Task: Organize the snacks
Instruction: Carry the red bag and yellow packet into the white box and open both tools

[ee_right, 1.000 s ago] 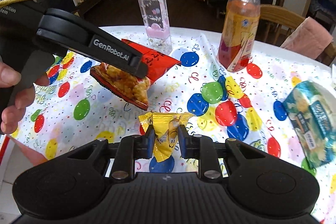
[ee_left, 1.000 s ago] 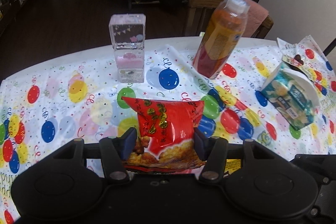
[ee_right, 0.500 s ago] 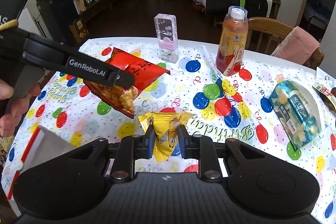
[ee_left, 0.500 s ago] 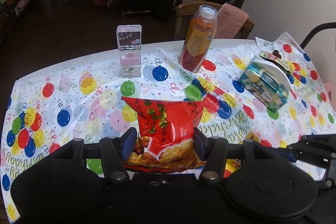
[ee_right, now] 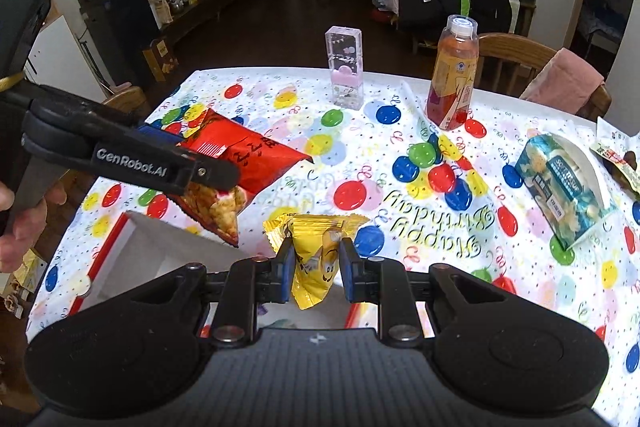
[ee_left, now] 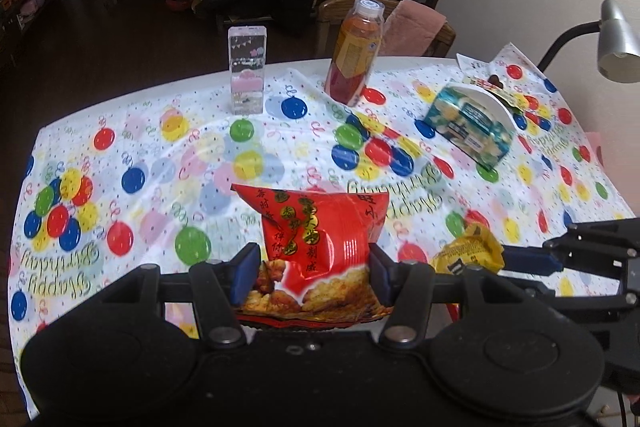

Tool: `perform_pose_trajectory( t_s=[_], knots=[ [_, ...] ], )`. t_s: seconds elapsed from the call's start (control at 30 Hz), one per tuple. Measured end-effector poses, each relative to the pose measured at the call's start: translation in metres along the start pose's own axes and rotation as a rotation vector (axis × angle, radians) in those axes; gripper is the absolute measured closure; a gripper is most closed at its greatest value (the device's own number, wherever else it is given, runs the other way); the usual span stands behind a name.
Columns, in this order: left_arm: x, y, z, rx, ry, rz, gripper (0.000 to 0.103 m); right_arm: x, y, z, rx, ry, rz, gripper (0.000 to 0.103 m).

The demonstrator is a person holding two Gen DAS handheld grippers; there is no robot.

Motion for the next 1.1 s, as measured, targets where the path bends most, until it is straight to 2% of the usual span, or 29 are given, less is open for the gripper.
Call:
perform_pose_trajectory(
  t_s=[0.37,0.53,1.1],
  knots=[
    [0.05,-0.024,-0.005,0.032,-0.015,-0.013,0.048,0.034,-0.016,-0.022,-0.017,0.026,-0.006,0.08],
    [0.074,-0.029,-0.007,0.017,0.014,-0.018,0.048,0.049,-0.016,-0.029,-0.021,0.042,-0.014,0.08],
    [0.131,-0.004,-0.015,0.015,0.013,-0.095,0.048,0.096,0.015,-0.04,-0.03,0.066,-0.096,0.08]
  ],
)
Point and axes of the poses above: each gripper's, at about its wrist camera, not at the fingertips, and y roughly the way its jaws point, z to its right, x to its underside, the point moved 5 cm from there along y, roughly the way its jaws point, and after that the axes turned 7 degrees about y, right-handed, at the moved point
